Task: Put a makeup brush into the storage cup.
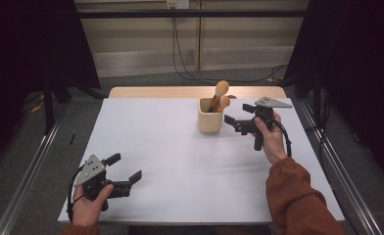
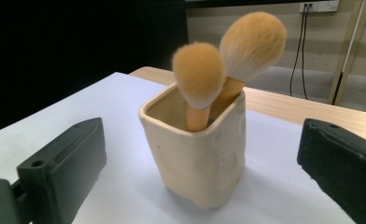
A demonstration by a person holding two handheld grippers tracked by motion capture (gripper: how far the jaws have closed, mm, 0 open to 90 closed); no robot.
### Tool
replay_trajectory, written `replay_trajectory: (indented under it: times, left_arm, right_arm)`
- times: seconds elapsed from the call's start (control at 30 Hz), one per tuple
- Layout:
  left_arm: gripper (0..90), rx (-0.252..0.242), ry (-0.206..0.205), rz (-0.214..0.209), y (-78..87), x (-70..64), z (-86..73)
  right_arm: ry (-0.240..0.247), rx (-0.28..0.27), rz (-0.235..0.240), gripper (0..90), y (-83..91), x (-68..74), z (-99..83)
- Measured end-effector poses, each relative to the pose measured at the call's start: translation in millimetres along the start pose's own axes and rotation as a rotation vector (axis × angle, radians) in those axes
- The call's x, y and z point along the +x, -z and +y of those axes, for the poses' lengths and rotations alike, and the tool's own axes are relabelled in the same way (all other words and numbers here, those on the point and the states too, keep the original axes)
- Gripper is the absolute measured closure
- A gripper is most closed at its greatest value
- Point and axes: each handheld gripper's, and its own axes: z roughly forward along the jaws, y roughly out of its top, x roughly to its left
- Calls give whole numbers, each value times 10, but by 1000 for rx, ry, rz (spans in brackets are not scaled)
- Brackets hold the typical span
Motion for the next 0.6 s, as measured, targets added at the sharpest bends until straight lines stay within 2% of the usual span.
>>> replay_trajectory:
  times: [0.2, 0.3, 0.6]
  left_arm:
    - [31, -3, -1, -4, -11, 5, 1]
    - [31, -4, 2, -2, -10, 3, 1]
    - [30, -12, 0, 0, 22, 9, 5]
  right_arm:
    - [-12, -26, -22, 9, 98, 43, -28]
    - [-7, -17, -47, 10, 122, 74, -62]
    - [12, -46, -46, 9, 271, 132, -130]
